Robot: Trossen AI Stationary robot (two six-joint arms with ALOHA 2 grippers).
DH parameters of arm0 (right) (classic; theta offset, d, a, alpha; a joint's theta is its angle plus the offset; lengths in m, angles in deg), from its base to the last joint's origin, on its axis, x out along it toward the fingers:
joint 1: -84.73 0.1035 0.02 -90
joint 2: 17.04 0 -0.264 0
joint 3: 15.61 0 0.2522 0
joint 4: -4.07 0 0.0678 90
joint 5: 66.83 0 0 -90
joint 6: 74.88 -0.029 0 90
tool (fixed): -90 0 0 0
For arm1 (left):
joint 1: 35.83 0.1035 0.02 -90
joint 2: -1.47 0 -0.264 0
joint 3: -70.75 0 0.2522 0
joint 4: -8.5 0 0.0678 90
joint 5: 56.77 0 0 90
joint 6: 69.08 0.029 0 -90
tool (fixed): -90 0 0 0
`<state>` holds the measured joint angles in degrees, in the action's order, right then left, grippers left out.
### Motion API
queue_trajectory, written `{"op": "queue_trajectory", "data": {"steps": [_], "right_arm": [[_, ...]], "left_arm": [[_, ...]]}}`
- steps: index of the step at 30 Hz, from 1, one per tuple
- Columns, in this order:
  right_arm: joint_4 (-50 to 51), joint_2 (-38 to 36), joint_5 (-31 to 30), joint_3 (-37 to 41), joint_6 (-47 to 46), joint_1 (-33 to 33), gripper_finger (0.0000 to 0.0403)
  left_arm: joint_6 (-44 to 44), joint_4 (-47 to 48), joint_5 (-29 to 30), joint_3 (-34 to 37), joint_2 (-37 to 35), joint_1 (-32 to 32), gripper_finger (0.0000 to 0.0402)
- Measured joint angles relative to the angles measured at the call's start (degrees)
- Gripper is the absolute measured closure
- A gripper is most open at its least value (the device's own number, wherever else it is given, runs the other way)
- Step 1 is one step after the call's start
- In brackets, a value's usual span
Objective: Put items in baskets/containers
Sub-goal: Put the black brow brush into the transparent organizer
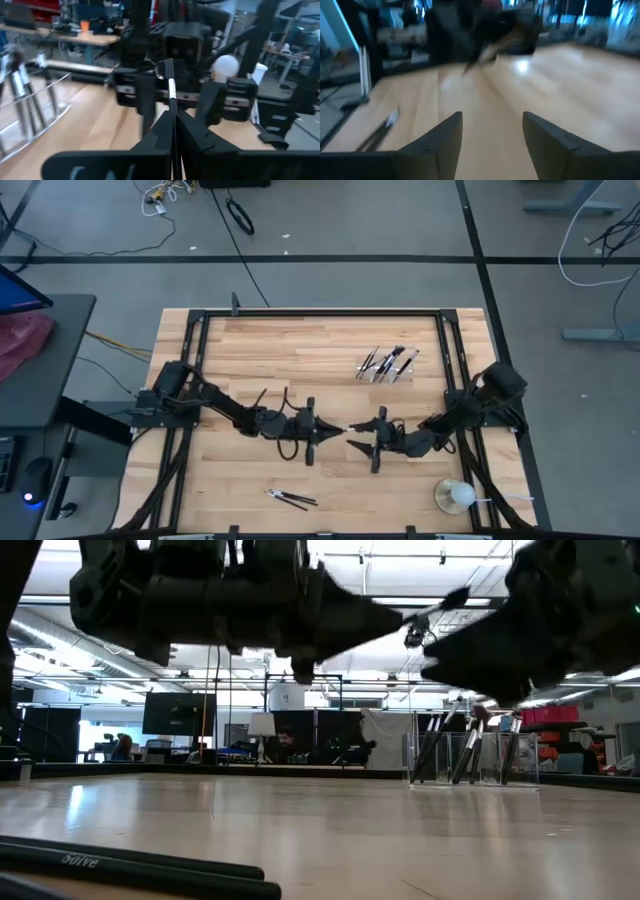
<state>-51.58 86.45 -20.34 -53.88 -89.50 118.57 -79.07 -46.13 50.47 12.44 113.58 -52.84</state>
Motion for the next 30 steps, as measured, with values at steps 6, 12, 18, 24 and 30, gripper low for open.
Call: {"op": "queue_trajectory", "data": {"steps": [6,12,18,24,30], "right_arm": [[-9.06,0.64,-1.07,-2.21,9.85,0.4,0.0212],[-12.96,0.56,-0.63,-2.98,13.58,1.56,0.025],[-13.54,0.56,-0.63,-2.98,13.61,1.81,0.0309],[-13.94,0.56,-0.4,-2.98,13.6,1.86,0.039],[-5.1,-5.63,-4.13,-2.95,13.64,2.81,0.0387]], "left_arm": [[4.24,0.76,0.59,-2.8,-0.04,-1.8,0.0385],[4.31,1.41,0.76,-3.01,-0.07,-1.85,0.0383],[4.29,1.2,0.77,-3.01,-0.07,-1.8,0.0382],[4.39,1.22,0.93,-3.02,-0.07,-1.8,0.037],[4.18,3.17,4.46,-3.09,-0.17,-1.69,0.0326]]}}
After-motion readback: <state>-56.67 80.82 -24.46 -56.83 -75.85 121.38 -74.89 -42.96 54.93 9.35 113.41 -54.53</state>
